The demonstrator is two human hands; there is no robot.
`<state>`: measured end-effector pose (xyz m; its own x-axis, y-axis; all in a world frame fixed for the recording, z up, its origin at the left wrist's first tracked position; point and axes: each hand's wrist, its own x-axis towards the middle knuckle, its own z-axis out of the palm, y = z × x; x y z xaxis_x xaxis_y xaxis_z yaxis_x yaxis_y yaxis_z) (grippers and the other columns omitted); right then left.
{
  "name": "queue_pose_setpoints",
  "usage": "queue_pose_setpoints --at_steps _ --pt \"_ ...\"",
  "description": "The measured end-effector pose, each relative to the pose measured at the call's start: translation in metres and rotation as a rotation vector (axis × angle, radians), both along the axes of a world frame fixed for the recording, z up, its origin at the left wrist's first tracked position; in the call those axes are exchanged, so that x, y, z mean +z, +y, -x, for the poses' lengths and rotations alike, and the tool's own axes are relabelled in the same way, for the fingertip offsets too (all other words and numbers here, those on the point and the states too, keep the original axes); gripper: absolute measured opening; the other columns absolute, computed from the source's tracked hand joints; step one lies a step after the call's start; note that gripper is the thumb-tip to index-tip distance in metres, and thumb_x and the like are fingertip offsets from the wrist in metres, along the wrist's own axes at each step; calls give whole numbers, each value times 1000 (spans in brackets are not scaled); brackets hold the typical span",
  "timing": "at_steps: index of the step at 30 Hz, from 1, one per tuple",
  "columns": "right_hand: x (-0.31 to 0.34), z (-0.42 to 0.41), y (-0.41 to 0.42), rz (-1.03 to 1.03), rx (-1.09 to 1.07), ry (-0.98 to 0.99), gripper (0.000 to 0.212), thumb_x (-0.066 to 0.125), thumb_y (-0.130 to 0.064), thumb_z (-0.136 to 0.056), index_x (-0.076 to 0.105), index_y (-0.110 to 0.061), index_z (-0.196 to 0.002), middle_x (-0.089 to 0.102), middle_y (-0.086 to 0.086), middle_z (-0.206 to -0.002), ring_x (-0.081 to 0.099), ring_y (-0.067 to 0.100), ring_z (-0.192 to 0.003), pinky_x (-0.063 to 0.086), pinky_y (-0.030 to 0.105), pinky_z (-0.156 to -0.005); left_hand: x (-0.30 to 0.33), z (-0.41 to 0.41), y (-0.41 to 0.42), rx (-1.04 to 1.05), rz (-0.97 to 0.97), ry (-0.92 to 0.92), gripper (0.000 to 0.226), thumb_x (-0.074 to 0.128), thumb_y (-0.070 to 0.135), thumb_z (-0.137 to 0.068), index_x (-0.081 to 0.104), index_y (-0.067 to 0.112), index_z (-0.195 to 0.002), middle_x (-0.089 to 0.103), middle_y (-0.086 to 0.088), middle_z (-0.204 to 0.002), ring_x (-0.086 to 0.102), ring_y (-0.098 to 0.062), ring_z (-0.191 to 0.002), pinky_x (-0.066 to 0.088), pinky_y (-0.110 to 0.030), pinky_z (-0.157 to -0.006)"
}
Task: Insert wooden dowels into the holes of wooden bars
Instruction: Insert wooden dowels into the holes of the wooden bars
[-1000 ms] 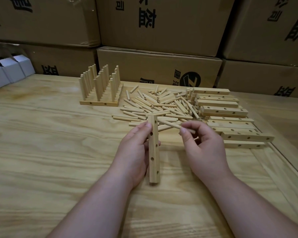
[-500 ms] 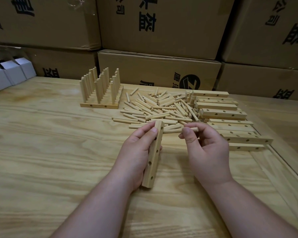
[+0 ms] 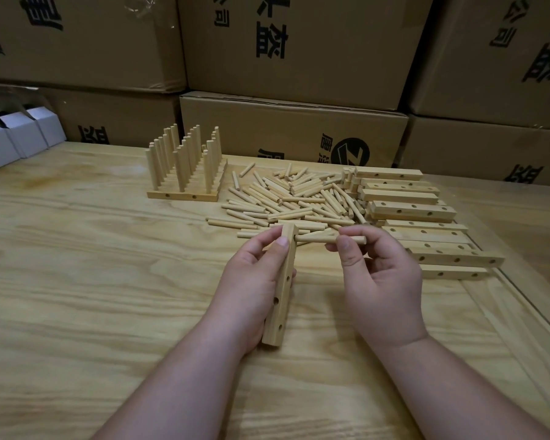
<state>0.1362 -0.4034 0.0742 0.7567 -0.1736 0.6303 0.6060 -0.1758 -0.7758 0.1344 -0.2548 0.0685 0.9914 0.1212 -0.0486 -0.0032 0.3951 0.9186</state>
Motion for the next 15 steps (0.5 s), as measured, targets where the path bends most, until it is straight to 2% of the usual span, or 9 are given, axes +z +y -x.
queue_pose_setpoints --at_steps 6,10,13,15 --pt "0 0 -1 3 25 30 8 63 -30 -91 67 -32 -97 75 -9 -89 71 12 -85 54 20 -68 -2 0 0 11 -43 -10 17 70 31 -95 75 36 -110 76 4 -92 66 -8 -70 55 -26 -66" --pt "-2 -4 -3 5 43 91 8 63 -23 -95 69 -28 -97 76 -7 -87 71 7 -85 53 19 -68 -3 0 1 13 -47 -10 15 69 31 -95 76 36 -107 77 5 -90 66 -9 -70 55 -27 -67" --pt "-4 -9 -5 10 47 190 9 62 -21 -98 69 -25 -96 76 -3 -83 65 2 -74 49 26 -67 -3 0 1 10 -52 6 13 69 32 -95 79 38 -101 76 6 -85 66 -8 -69 56 -24 -64" --pt "-3 -12 -6 1 51 261 10 60 -24 -99 69 -25 -94 76 -3 -83 60 4 -70 47 32 -65 -2 0 2 11 -34 28 14 67 32 -96 79 37 -102 75 4 -81 65 -8 -67 55 -22 -60"
